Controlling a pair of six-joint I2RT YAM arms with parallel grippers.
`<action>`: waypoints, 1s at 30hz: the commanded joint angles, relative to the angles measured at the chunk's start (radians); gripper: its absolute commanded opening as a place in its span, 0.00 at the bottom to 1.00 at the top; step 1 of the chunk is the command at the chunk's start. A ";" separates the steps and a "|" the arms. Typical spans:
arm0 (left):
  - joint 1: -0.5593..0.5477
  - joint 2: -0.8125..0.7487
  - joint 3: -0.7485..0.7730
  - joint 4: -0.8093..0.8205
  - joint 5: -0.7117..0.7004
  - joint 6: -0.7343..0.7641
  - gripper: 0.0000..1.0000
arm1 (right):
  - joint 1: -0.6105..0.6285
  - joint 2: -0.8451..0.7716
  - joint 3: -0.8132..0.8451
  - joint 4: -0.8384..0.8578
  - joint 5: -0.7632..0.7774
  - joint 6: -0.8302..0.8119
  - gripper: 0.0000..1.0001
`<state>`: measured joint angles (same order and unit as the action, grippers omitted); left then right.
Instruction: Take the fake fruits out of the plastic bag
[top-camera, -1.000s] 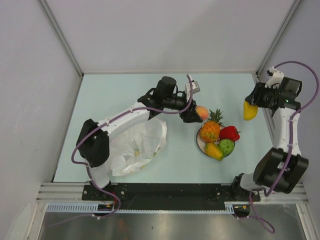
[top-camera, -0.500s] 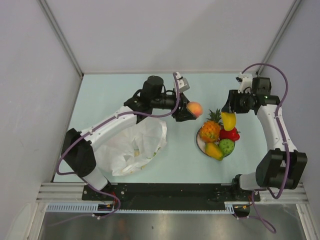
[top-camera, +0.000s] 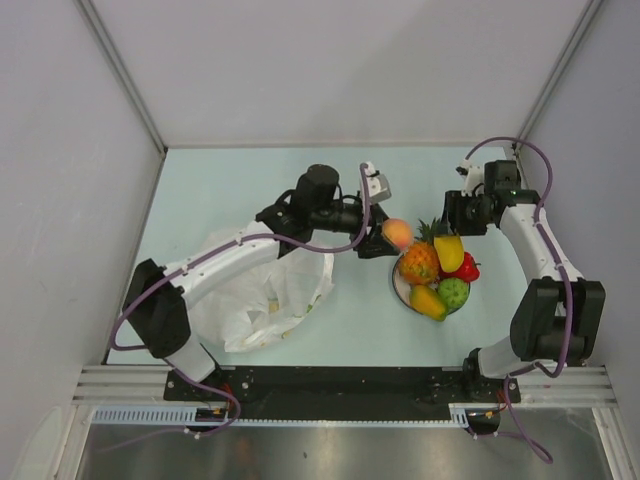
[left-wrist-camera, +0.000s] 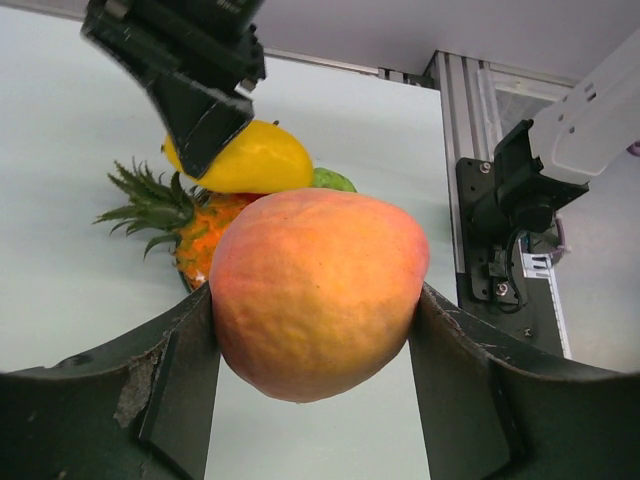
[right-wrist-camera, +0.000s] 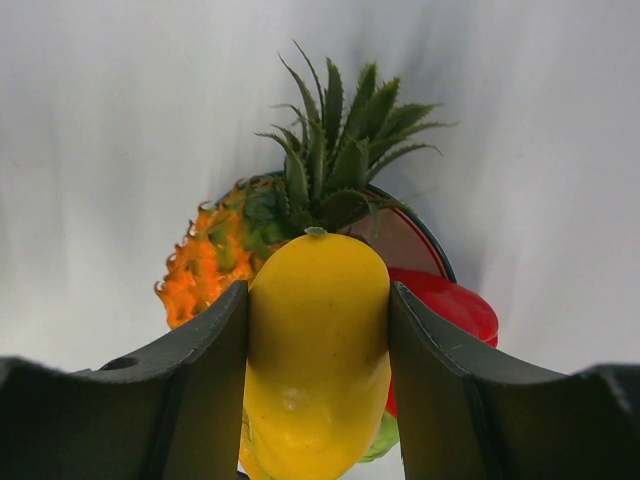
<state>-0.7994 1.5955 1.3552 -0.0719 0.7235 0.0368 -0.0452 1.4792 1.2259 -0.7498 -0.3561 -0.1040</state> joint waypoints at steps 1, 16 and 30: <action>-0.081 0.061 0.059 0.058 -0.021 0.077 0.00 | -0.005 0.021 -0.026 0.004 0.031 0.006 0.23; -0.303 0.357 0.211 0.069 -0.338 0.319 0.00 | -0.007 0.010 -0.042 0.000 0.011 0.017 0.28; -0.336 0.442 0.245 0.054 -0.486 0.276 0.23 | -0.021 -0.003 -0.078 0.010 0.014 0.026 0.28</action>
<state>-1.1374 2.0212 1.5467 -0.0471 0.2897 0.3290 -0.0689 1.4994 1.1614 -0.7090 -0.3321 -0.0975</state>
